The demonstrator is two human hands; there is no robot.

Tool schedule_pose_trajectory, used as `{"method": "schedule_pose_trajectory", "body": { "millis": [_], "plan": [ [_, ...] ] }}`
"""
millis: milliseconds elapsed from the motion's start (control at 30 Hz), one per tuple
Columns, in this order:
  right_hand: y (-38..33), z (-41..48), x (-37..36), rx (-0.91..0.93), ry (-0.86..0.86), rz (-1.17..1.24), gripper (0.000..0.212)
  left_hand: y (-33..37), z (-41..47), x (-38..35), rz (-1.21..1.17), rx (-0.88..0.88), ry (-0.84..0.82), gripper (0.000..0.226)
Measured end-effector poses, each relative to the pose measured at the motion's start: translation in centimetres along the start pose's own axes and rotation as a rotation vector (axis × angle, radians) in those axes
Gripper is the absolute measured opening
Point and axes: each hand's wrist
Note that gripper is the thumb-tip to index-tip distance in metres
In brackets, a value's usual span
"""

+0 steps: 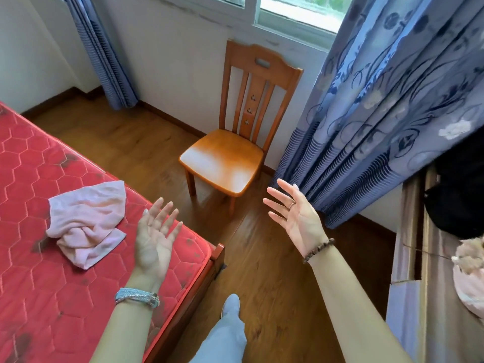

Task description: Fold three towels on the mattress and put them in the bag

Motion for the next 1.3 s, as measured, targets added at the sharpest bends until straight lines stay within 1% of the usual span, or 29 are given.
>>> {"method": "schedule_pose_trajectory", "body": {
  "millis": [100,233,367,433,667,767,833,1033,1133,1233,1300],
  "plan": [
    [-1.5,3.3,-0.8,-0.005,-0.023,-0.010,0.037,0.5,2.4,-0.6,-0.033,-0.013,0.052,0.041],
    [-3.1,7.1,-2.4,-0.026,-0.068,-0.019,0.035,2.1,4.9,-1.3,-0.055,-0.055,0.099,0.049],
    [-4.2,10.8,-4.2,-0.061,-0.139,-0.049,0.031,3.4,6.8,-1.3,-0.067,-0.104,0.169,0.038],
    [-4.4,12.9,-5.1,-0.083,-0.179,-0.074,0.032,3.9,7.6,-1.3,-0.086,-0.131,0.212,0.040],
    [-5.3,21.4,-7.7,-0.161,-0.382,-0.129,0.041,3.9,10.3,-1.9,-0.115,-0.223,0.399,0.039],
    [-6.1,25.2,-8.7,-0.187,-0.503,-0.168,0.046,3.4,11.5,-2.8,-0.145,-0.284,0.494,0.050],
    [-6.8,27.6,-9.2,-0.203,-0.571,-0.191,0.048,2.8,12.3,-3.6,-0.154,-0.315,0.549,0.052],
    [-7.5,32.7,-11.1,-0.290,-0.762,-0.279,0.048,0.7,13.4,-5.9,-0.192,-0.394,0.717,0.048],
    [-6.4,34.0,-12.9,-0.343,-0.828,-0.343,0.046,0.0,13.0,-6.0,-0.222,-0.425,0.801,0.045],
    [-4.7,34.5,-15.0,-0.395,-0.903,-0.374,0.038,-0.8,12.0,-5.3,-0.261,-0.447,0.907,0.041],
    [-3.5,34.3,-16.4,-0.421,-0.949,-0.393,0.038,-1.1,11.2,-4.6,-0.275,-0.461,0.964,0.042]
  ]
}}
Point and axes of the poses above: each hand's wrist, its own z-axis towards the middle knuckle, its own x-axis out of the back of the hand, y = z × x, and after that the axes turned 4 degrees about -y, right-handed
